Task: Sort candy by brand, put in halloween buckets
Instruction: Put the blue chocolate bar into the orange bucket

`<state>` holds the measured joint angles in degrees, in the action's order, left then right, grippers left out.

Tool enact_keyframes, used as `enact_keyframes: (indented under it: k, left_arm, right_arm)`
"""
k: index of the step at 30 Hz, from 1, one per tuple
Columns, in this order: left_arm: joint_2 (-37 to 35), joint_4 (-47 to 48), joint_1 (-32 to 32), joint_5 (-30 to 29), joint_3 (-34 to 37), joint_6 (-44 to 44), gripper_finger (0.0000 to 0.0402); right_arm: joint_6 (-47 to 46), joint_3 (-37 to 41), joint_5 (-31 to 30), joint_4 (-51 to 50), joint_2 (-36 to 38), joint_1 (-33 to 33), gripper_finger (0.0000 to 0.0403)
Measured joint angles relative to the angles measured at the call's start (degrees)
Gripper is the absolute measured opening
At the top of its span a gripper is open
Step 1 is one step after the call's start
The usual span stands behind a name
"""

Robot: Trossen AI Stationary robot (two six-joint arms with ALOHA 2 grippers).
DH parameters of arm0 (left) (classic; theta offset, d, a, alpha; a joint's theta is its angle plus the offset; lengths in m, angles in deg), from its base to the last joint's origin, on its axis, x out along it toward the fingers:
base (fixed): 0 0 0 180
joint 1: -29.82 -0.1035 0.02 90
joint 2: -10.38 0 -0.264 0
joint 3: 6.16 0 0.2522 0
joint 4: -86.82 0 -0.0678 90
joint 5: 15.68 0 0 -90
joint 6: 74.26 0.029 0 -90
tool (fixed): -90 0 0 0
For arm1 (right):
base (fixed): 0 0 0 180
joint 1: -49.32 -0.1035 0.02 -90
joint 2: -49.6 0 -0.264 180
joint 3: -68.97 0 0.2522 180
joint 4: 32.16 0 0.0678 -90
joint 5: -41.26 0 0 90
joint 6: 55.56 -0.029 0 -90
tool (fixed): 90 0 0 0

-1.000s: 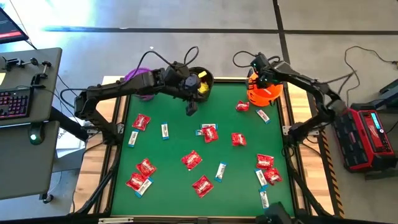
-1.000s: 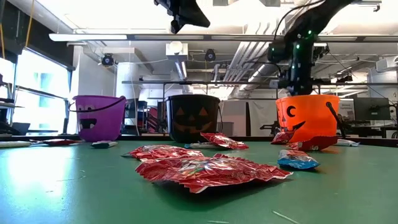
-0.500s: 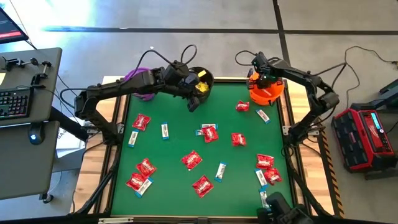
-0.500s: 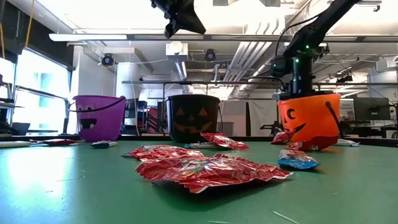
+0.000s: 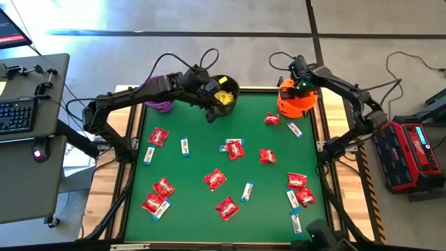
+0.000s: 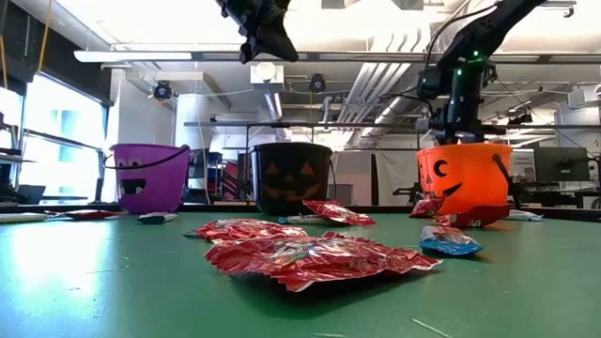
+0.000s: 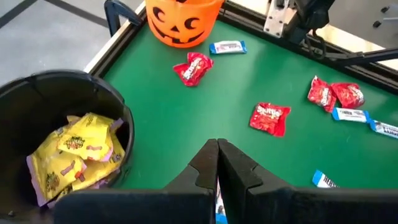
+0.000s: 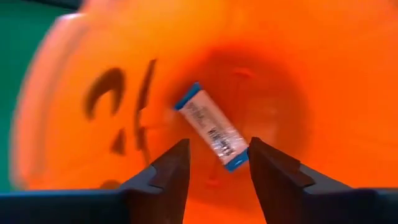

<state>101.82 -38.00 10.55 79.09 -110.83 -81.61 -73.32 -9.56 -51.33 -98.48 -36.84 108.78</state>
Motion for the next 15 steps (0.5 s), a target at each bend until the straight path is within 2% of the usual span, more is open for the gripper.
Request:
enact_keyframes:
  k: [3, 8, 11, 15]
  left_arm:
    - [-0.76, 2.06, 0.0, 0.02, 0.02, -1.12, 0.0]
    - [-3.54, 10.3, 0.47, 3.5, 0.02, 1.08, 0.0]
    - [-4.46, 13.85, 1.61, 3.25, 0.36, 1.87, 0.0]
    - [-7.11, 11.35, 3.16, 3.26, 5.39, -0.41, 0.0]
  right_arm:
    - [1.79, 0.0, 0.2, -0.25, 2.18, -0.93, 0.0123]
    - [6.0, -0.04, 2.03, -1.04, 8.47, -2.13, 0.0019]
    - [6.0, -0.09, 2.55, -1.07, 13.98, -3.67, 0.0014]
    - [3.25, -0.09, 2.61, 0.08, 21.45, -7.96, 0.0003]
